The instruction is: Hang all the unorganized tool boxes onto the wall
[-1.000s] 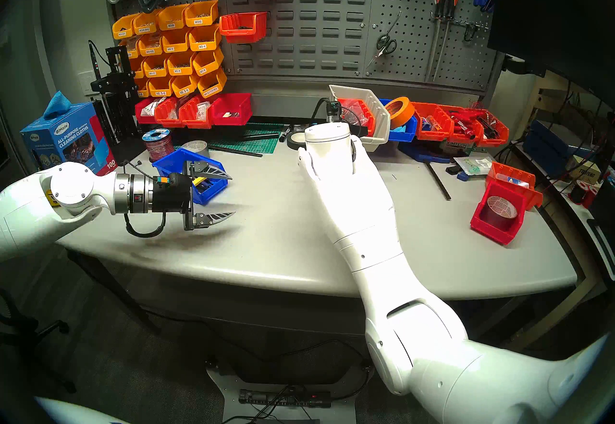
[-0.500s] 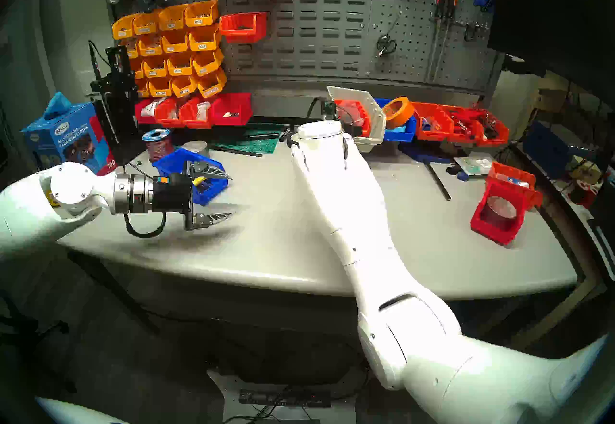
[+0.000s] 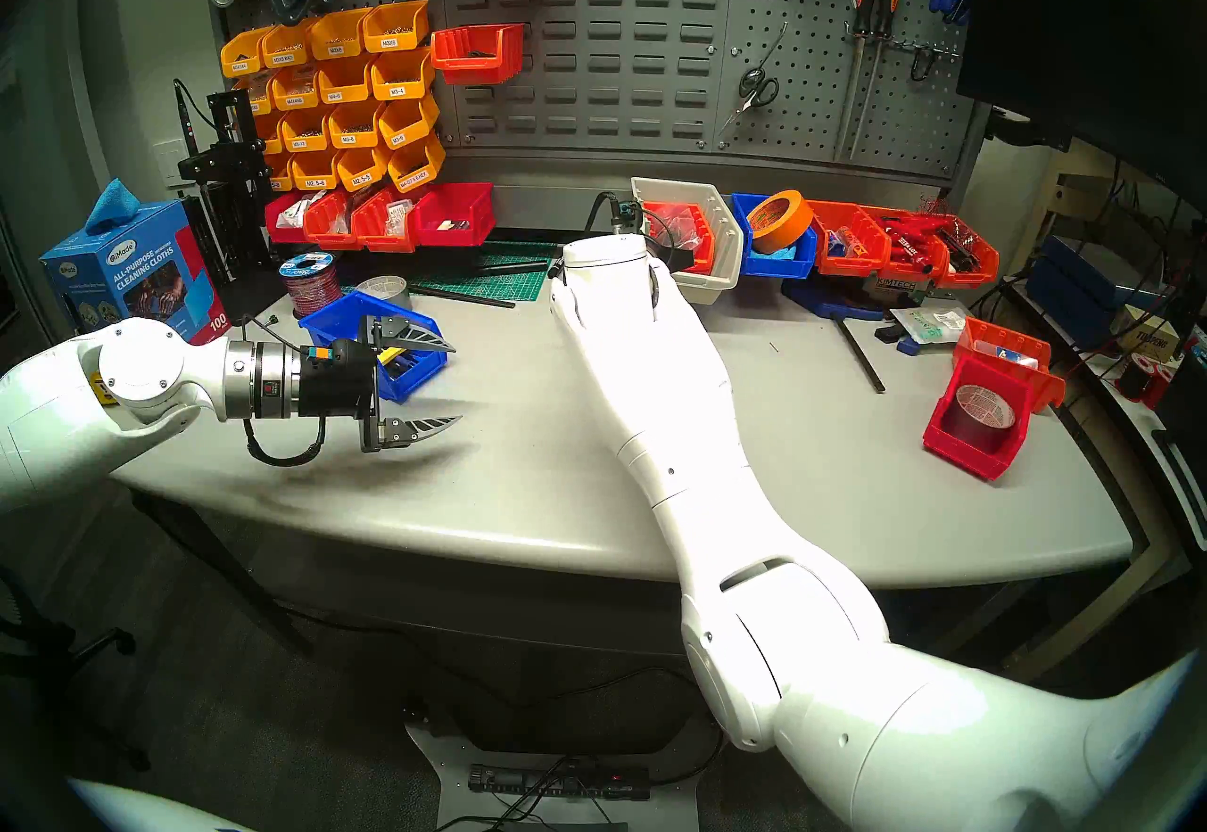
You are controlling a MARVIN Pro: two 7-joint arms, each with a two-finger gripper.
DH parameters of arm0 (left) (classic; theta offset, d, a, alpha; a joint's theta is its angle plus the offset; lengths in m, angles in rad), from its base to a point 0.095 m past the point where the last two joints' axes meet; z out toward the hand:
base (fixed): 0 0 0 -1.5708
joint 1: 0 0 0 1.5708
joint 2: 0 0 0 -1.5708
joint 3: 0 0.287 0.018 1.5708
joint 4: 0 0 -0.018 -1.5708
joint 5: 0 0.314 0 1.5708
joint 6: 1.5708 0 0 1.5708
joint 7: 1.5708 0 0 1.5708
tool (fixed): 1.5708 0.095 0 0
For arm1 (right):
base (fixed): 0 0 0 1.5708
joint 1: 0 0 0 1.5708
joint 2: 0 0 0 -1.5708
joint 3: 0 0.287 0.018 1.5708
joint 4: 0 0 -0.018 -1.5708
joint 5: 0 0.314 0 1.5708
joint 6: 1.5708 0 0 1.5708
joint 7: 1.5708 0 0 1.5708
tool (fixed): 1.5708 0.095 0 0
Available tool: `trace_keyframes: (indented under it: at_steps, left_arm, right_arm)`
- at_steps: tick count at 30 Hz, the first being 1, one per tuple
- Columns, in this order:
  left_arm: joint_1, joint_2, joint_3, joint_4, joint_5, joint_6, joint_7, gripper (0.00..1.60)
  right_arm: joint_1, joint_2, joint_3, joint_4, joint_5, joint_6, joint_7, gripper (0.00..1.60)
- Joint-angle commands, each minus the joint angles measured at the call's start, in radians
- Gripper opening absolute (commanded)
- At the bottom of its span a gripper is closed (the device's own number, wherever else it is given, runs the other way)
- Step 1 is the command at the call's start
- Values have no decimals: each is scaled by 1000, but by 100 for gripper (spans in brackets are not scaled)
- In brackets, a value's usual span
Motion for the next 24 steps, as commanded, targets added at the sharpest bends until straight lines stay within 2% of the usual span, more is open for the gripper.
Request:
trace_keyframes:
  at_steps: [1,9,24]
  left_arm:
    - [-10,1,-9,-2,-1,0,1,160]
    - [-10,1,-9,-2,-1,0,1,160]
    - [-10,1,-9,-2,-1,0,0,160]
  right_arm:
    - [100,-14,9,29,-14,-42,-12,0]
    - [121,-4,20,67,-18,-53,-22,0]
    - [31,39,-8,32,-24,-47,-22,0]
